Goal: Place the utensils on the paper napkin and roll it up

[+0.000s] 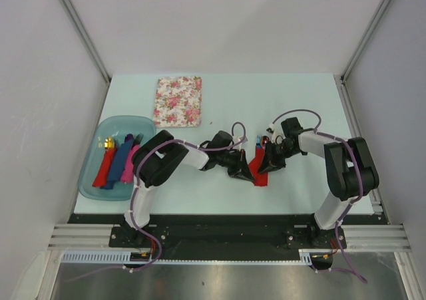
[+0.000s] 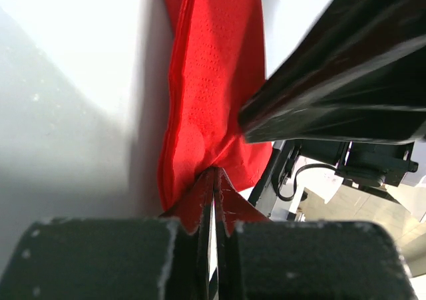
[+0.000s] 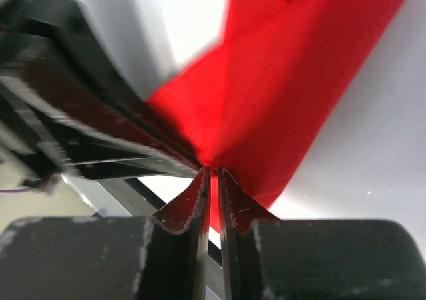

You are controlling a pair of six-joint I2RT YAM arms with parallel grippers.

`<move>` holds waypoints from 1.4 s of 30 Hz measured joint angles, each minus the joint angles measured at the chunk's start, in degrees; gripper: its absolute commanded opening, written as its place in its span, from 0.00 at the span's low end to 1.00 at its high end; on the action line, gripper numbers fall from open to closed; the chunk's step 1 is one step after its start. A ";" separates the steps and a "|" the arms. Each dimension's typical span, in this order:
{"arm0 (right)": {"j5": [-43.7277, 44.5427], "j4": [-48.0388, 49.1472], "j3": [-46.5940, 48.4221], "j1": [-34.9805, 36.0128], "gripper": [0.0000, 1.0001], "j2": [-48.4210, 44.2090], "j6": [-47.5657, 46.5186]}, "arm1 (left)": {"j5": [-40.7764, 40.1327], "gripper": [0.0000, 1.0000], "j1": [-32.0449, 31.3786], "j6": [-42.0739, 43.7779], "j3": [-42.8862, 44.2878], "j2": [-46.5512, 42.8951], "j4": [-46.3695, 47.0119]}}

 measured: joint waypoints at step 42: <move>-3.67 0.46 -0.46 -0.74 0.13 4.26 0.81 | -13.31 0.47 2.08 14.16 22.43 3.98 -22.69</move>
